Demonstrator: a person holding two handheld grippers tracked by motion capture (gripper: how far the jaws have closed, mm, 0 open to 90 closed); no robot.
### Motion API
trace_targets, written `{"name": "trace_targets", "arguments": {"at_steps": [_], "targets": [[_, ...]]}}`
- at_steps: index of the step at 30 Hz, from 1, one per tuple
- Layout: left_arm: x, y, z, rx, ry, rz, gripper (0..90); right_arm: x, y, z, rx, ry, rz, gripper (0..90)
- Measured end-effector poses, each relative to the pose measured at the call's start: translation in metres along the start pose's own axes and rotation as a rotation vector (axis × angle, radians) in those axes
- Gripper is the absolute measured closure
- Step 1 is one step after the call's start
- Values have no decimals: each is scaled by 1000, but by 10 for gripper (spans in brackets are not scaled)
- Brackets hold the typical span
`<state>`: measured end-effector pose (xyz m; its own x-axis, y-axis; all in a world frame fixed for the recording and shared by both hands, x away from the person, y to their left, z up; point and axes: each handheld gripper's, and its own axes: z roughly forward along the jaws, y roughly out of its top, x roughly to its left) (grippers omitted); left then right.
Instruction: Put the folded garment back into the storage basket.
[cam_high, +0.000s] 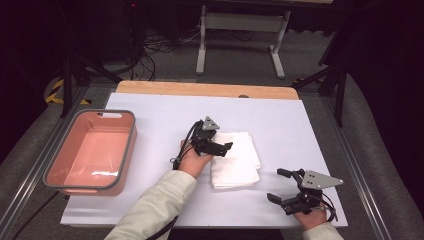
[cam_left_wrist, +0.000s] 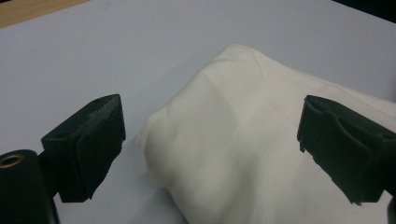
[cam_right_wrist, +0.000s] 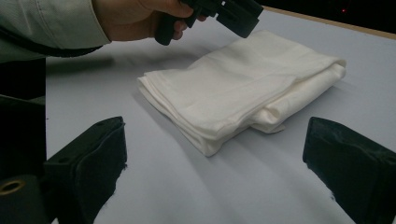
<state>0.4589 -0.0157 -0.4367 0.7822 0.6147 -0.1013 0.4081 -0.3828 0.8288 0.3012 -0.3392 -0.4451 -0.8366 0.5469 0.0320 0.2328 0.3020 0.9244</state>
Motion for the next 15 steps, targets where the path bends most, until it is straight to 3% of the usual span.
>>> {"name": "trace_targets", "arguments": {"at_steps": [6, 11, 15], "targets": [[1, -2, 8, 48, 47, 9, 70, 0, 0, 0, -3, -1, 0, 71], [3, -4, 11, 81, 41, -4, 84, 0, 0, 0, -2, 0, -2, 71], [6, -5, 14, 102, 36, -43, 109, 0, 0, 0, -1, 1, -3, 70]]}}
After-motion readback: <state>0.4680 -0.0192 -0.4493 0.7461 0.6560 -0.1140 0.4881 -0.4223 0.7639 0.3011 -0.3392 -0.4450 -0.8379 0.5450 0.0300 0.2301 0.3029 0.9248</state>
